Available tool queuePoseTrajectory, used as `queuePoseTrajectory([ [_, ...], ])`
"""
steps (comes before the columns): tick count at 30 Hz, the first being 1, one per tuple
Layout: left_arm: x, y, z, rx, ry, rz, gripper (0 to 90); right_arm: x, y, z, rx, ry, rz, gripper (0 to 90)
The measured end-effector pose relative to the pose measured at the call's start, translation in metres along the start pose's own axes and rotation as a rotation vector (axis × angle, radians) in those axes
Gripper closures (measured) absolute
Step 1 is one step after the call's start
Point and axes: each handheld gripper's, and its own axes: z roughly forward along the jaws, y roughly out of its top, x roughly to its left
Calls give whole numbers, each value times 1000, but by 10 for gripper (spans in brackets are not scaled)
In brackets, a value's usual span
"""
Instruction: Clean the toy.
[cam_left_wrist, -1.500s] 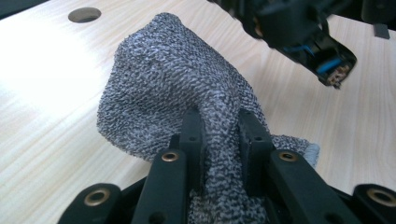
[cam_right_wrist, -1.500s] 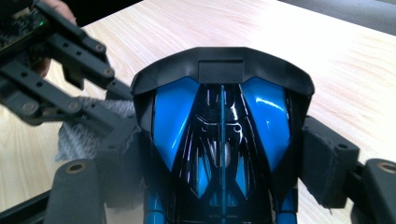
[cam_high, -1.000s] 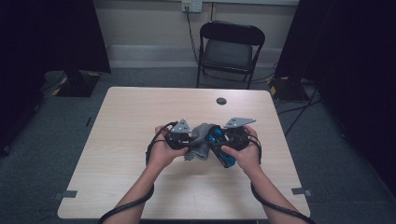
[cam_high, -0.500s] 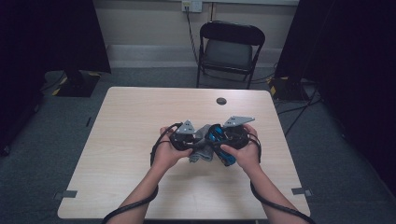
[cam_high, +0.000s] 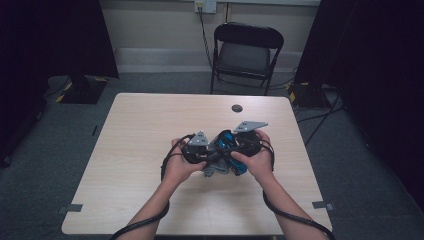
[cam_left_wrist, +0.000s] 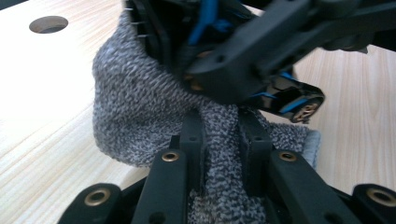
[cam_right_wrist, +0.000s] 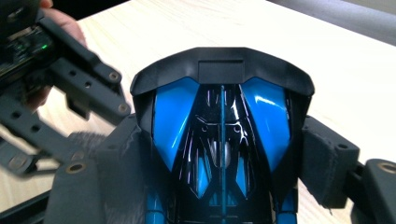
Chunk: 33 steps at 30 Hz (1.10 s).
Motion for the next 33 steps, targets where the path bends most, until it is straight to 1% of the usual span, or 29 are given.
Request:
queuePoseTrajectory([
  [2,-1,-2,1,5,0,-4,753,0,2,3,7,-1,-8,255],
  [4,-1,-4,2,-1,-1,-11,754,0,4,5,3,8,6,255],
  [7,-3,-6,4,-2,-3,-11,753,1,7,6,5,6,8,255],
  [9,-5,-8,7,2,-14,-13,753,1,9,8,3,8,16,255],
  [11,-8,-9,11,15,-28,-2,752,1,11,8,-3,3,17,255],
  [16,-14,-12,17,-2,-46,2,750,4,20,10,-1,-1,20,255],
  [18,-16,-12,18,0,-48,7,750,4,22,10,-2,-4,22,255],
  [20,-18,-13,18,-2,-60,5,750,5,26,11,-2,-6,20,255],
  [22,-20,-14,18,0,-60,10,749,5,28,12,-1,-10,18,255],
  [26,-23,-18,19,3,-71,15,749,5,30,14,-3,-11,31,255],
  [33,-28,-21,19,8,-80,21,748,6,36,18,0,-8,21,255],
])
